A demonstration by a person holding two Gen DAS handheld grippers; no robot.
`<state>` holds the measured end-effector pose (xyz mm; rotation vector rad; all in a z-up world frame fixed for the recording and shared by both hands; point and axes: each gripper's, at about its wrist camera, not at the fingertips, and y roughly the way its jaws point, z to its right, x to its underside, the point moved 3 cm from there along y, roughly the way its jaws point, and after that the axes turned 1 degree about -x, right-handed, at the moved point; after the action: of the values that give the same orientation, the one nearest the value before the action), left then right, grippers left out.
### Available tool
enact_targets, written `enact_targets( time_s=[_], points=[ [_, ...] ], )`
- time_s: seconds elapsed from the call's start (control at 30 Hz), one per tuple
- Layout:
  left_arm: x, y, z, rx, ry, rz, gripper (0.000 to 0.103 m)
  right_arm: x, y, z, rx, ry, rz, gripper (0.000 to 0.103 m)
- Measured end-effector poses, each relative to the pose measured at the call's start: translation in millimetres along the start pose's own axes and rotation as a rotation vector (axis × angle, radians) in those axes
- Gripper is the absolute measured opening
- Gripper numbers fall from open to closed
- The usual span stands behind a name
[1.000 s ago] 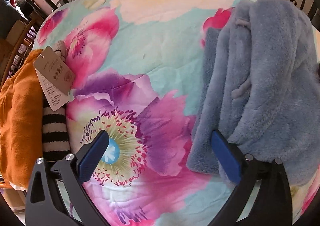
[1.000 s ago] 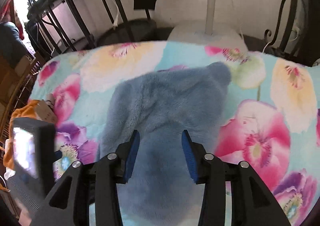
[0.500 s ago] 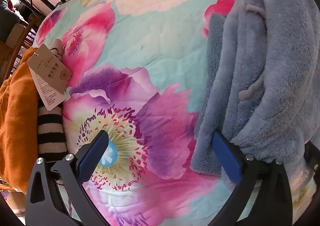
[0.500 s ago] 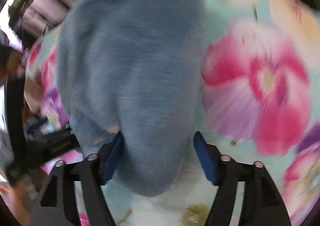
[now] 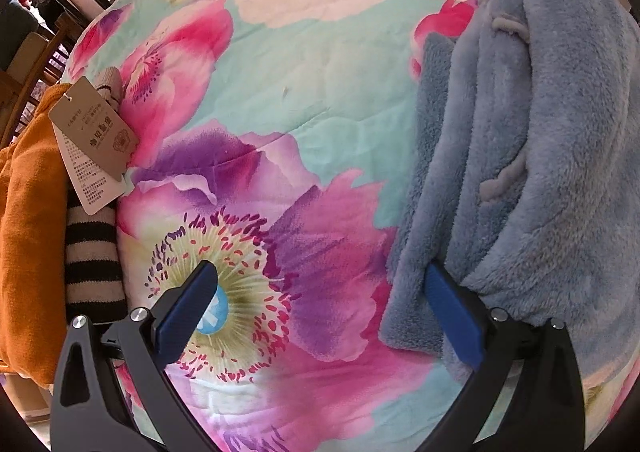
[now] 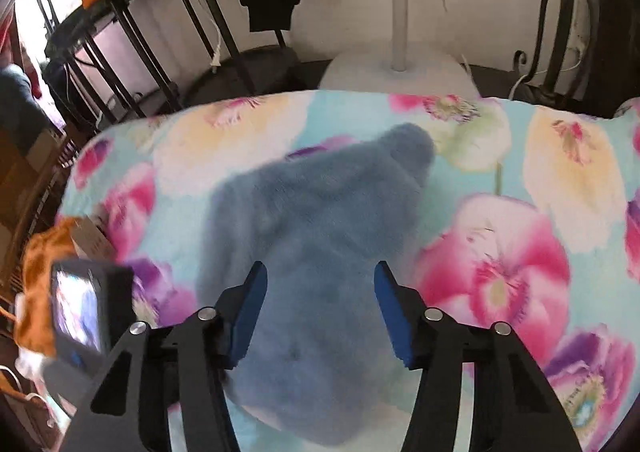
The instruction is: Fold small clothes
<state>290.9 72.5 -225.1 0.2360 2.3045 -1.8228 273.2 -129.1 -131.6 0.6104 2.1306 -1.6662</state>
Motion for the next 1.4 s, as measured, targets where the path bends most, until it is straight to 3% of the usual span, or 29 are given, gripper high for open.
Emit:
enact_targets(
  time_s=[0.3, 0.47, 0.67, 0.9, 1.13, 1.4],
  points=[
    [-0.3, 5.1, 0.6, 0.022, 0.000, -0.001, 0.099, -13.2, 43.4, -19.0, -0.040, 0.084, -0.027, 0.053],
    [-4.2, 13.6, -3.9, 0.052, -0.019, -0.008, 0.099, 1.2, 76.2, -17.3, 0.017, 0.029, -0.074, 0.055],
    [-7.9, 21.1, -3.6, 0.060, -0.030, -0.002, 0.099, 3.4, 83.0, -16.5, 0.028, 0.018, -0.078, 0.057],
    [-7.7, 20.1, 1.2, 0.045, -0.022, 0.009, 0.099, -0.6, 68.2, -16.6, 0.016, 0.023, -0.090, 0.057],
    [9.7, 9.6, 2.9, 0.048, -0.055, -0.002, 0.099, 9.4, 25.8, -13.8, 0.021, 0.004, -0.097, 0.059],
    [31.6, -11.9, -12.0, 0.127, -0.124, -0.070, 0.098, 33.6, -35.1, 17.1, 0.021, 0.033, -0.091, 0.064]
  ],
)
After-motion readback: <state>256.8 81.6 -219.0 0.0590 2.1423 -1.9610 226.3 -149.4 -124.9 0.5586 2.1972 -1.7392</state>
